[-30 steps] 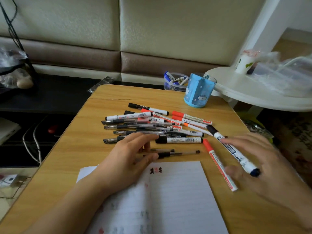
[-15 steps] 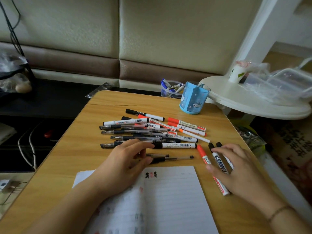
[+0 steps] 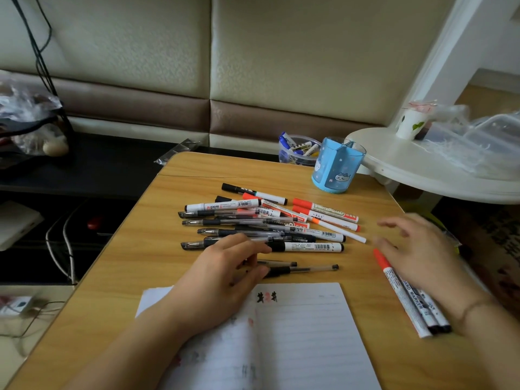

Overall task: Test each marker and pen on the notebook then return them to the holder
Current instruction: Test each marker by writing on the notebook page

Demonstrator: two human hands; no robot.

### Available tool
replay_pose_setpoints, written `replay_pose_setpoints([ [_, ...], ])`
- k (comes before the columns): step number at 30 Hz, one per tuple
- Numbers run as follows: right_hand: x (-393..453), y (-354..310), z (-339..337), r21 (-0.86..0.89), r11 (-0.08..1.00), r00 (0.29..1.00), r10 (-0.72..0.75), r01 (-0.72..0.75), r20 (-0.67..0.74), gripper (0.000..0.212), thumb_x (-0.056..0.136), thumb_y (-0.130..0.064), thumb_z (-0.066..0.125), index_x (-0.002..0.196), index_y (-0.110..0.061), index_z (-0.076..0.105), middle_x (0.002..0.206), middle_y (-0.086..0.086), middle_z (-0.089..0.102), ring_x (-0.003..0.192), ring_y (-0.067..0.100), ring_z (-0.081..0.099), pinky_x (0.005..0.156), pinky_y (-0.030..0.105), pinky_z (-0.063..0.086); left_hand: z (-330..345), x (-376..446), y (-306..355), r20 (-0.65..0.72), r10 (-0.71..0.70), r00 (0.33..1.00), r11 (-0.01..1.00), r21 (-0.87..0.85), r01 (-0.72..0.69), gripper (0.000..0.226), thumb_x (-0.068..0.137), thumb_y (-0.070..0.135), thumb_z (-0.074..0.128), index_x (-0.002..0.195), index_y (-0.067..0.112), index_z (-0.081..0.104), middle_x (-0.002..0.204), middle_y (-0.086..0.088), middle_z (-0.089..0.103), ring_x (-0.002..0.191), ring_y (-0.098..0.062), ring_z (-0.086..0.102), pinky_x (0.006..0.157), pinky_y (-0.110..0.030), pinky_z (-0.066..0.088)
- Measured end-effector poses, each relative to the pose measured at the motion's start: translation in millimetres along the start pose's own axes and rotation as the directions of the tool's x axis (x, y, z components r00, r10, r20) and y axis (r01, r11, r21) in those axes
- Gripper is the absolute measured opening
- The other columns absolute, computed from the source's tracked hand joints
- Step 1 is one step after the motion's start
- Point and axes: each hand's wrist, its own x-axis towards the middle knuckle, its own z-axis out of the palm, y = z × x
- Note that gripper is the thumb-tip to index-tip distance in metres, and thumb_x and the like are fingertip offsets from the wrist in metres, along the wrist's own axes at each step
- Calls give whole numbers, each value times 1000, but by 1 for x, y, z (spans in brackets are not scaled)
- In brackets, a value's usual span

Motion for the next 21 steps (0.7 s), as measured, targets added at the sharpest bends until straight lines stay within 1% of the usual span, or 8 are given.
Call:
replay_pose_setpoints([
  [3,50,-8,15,6,1000,993,-2,1,121,35,92,-38,59,125,-27,61,124,-4,57,109,16,53,93,36,45,-1,0,-1,9,2,1000,1000,8,-2,32,92,37,57,121,26,64,92,15,54,84,-3,56,68,-20,49],
  [5,73,-14,26,-40,999,982,17,-10,190,34,93,-37,58,125,-26,62,127,1,58,111,17,54,92,34,44,-2,0,-1,11,4,1000,1000,11,-4,34,92,41,54,121,27,63,93,15,54,86,-4,56,68,-21,50],
  [8,87,-18,36,-95,995,970,43,-21,239,23,92,-33,62,114,-28,68,122,-2,62,106,14,55,87,30,46,-3,-1,0,6,10,1000,1000,13,-10,36,91,43,51,121,27,63,95,15,54,88,-5,57,69,-24,52],
  [11,93,-16,40,-122,992,973,61,-35,221,10,89,-32,65,99,-33,67,114,-4,64,97,12,57,83,32,53,-4,0,0,0,18,1000,1000,20,-18,36,92,43,51,121,26,63,102,15,55,94,-4,57,76,-25,51],
  [14,88,-20,30,-68,993,988,101,-94,115,4,93,-28,61,94,-31,62,106,-2,67,84,12,57,64,26,46,-4,1,2,-25,32,999,999,37,-31,37,92,41,52,123,25,63,114,14,50,104,-5,55,82,-25,50],
  [16,71,-29,17,-76,995,997,52,-56,-59,10,95,-26,57,102,-24,63,104,1,67,84,14,55,59,24,40,-5,1,6,-83,52,995,996,79,-45,39,91,41,54,126,25,60,125,12,45,115,-8,51,89,-28,50],
  [19,23,-57,-3,45,970,941,-218,237,-260,16,93,-21,59,105,-15,67,94,-1,64,86,11,58,66,22,44,-9,1,11,-196,79,977,986,163,-47,51,90,43,57,137,24,51,142,5,38,127,-17,43,99,-38,46],
  [21,-17,-82,-15,256,886,911,-324,387,-256,17,89,-23,61,103,-18,69,86,-9,64,77,0,59,63,8,45,-11,1,16,-218,101,971,970,238,-47,56,91,48,55,141,24,45,146,1,36,129,-22,41,102,-42,41],
])
